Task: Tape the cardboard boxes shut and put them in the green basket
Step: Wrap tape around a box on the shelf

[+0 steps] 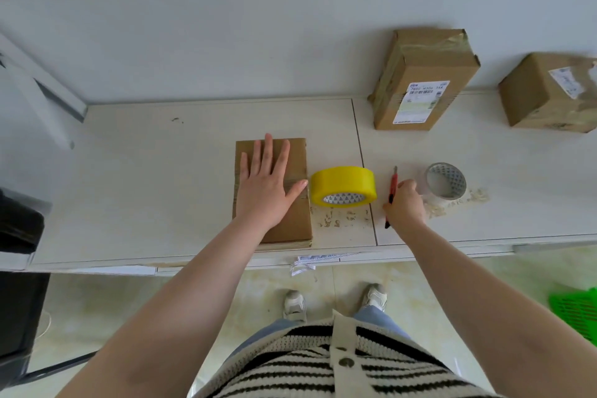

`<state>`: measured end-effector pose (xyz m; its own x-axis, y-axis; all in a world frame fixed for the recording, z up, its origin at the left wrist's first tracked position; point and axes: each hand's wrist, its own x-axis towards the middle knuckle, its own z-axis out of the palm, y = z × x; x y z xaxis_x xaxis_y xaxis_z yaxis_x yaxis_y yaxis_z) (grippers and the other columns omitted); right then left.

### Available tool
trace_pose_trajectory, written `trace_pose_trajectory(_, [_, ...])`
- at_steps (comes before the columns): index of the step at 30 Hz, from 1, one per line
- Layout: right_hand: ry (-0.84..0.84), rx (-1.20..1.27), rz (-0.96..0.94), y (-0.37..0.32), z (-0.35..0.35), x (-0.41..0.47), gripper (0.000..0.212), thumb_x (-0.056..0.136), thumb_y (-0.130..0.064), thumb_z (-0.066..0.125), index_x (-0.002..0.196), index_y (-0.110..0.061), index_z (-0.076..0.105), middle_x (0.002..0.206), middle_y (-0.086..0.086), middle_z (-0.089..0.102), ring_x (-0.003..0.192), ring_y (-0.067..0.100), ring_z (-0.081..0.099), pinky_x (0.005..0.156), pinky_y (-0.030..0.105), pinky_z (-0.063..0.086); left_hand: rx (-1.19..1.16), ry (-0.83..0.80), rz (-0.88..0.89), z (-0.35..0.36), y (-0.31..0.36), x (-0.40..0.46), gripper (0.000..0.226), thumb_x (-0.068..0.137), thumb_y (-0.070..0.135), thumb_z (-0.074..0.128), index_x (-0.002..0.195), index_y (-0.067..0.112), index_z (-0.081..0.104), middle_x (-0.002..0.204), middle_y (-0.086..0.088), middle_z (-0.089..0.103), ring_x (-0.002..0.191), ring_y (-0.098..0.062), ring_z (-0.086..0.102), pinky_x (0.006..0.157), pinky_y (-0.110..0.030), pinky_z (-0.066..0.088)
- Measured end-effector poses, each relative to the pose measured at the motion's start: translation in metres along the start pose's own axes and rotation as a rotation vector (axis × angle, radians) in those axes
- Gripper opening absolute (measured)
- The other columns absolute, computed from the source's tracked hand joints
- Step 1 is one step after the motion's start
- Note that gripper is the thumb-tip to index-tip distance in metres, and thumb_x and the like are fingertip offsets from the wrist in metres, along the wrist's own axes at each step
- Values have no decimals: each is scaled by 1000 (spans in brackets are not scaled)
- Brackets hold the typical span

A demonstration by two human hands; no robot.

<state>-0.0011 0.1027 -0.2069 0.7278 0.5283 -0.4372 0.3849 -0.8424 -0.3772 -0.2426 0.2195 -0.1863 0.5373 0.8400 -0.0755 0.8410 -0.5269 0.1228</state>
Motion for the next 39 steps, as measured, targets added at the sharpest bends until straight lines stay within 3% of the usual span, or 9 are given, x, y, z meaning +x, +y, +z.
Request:
trace_pose_trajectory(5, [135,253,-194,-48,-46,-6,22,100,-18,49,114,-5,60,94,12,66,81,29,64,70,44,55,-7,3,1,-2,2,-1,84,87,74,2,155,27,-12,162,-8,-22,149,-26,-18,121,-47,-8])
trace_pose_trajectory(7, [121,440,-301,-87,-60,-18,15,98,-18,51,101,-11,64,72,3,60,62,17,58,57,34,50,-7,14,3,-2,2,-2,84,88,73,4,156,26,-9,163,-9,-18,150,-27,-14,122,-48,-5])
trace_pose_trajectory(11, [-305,714,-264,-144,-42,-57,17,95,-8,53,82,-9,63,68,4,55,60,15,55,57,26,53,-2,14,6,-3,2,-3,86,86,74,0,157,26,-6,163,-10,-15,151,-28,-11,122,-47,-5])
trace_pose_trajectory(13, [-424,656,-257,-147,-26,-69,22,99,-12,49,84,-6,64,70,4,54,63,14,55,57,22,54,-16,17,6,-3,1,-3,86,86,74,3,157,26,-2,164,-9,-13,151,-28,-10,122,-47,-5])
trace_pose_trajectory(19, [-313,330,-461,-126,-23,-61,13,97,-12,54,107,-15,63,78,2,57,69,16,56,64,23,49,-32,31,-15,-3,-11,-2,83,89,72,12,157,27,-2,164,-7,-13,151,-26,-10,121,-45,-6])
trace_pose_trajectory(22, [-274,296,-413,-115,-34,-55,10,94,-10,56,100,-12,63,85,5,62,70,17,57,62,24,47,-25,18,-31,-4,-18,-2,83,89,73,11,157,26,-5,163,-8,-16,150,-26,-14,121,-45,-8])
trace_pose_trajectory(26, [-347,269,-380,-115,-38,-57,10,92,-12,54,83,-10,59,67,4,53,59,19,49,57,28,42,-22,17,-15,-3,-18,-1,83,90,72,11,157,26,-6,163,-9,-16,150,-27,-15,122,-46,-7])
trace_pose_trajectory(31, [-394,311,-346,-121,-43,-57,25,95,-14,47,73,-13,56,63,3,51,46,8,40,45,16,33,-24,24,-7,-3,-19,-2,84,90,72,12,157,25,-4,163,-9,-15,151,-27,-13,122,-48,-5])
trace_pose_trajectory(39, [-466,25,-380,-120,-47,-57,35,90,-30,60,60,-14,62,61,3,48,56,15,38,57,25,34,-43,33,25,-1,-24,1,84,89,72,16,157,25,0,164,-9,-12,151,-27,-11,122,-47,-4])
